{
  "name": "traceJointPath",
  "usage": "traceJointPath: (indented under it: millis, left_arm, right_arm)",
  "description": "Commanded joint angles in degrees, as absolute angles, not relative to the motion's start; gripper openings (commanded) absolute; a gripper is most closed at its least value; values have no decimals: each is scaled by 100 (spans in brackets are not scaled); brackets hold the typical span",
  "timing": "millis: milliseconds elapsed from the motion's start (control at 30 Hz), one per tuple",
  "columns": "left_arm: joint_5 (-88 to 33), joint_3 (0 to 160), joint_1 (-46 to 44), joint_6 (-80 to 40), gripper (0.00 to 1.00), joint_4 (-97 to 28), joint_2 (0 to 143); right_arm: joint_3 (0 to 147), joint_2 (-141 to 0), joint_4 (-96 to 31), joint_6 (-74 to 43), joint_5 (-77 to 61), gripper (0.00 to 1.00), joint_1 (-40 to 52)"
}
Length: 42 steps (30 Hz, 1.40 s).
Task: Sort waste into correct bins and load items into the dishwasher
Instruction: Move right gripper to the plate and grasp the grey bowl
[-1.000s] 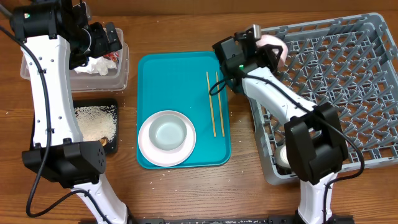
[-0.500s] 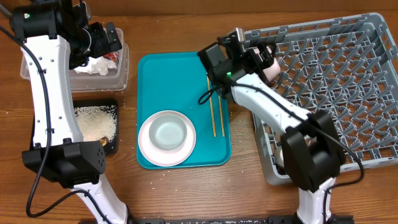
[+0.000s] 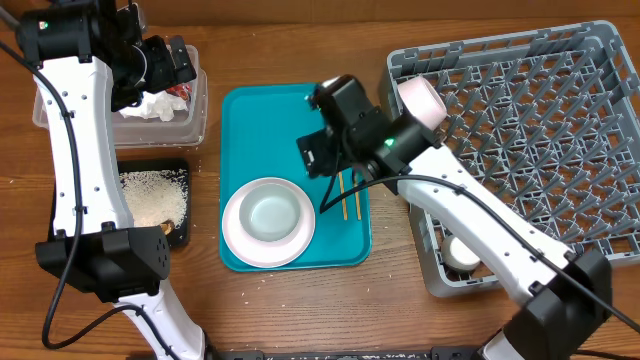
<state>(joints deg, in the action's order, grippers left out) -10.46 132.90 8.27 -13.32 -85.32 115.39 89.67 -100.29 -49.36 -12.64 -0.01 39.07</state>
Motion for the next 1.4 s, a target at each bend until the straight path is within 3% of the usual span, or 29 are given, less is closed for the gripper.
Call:
traceJointPath:
  millis: [0, 267, 433, 633, 867, 1100, 1367]
  left_arm:
    - [-1007, 13360, 856, -1240, 100, -8525, 11504]
    - [-1007, 13360, 856, -1240, 100, -8525, 11504]
    - [-1007, 13360, 856, -1240, 100, -8525, 11504]
    - [-1007, 13360, 856, -1240, 100, -8525, 11504]
    - [-1007, 13360, 856, -1240, 100, -8525, 11504]
    - [-1007, 13360, 856, -1240, 100, -8525, 11504]
    - [-1007, 13360, 856, -1240, 100, -8525, 11504]
  right_arm:
    - [8357, -10300, -4589, -2359, -1317, 77, 4034]
    - [7319, -10558, -3341, -3382, -1271, 56, 4318]
    - [7244, -10720, -3216, -3459, -1249, 45, 4458]
    - [7242, -10980, -3197, -3577, -1208, 40, 4580]
    - [7284, -11089, -3264, -3627, -1166, 9, 4565]
    - [7841, -10536, -4115, -3583, -784, 4, 4320]
    - [8630, -9048, -6283, -3634, 1518, 4, 3688]
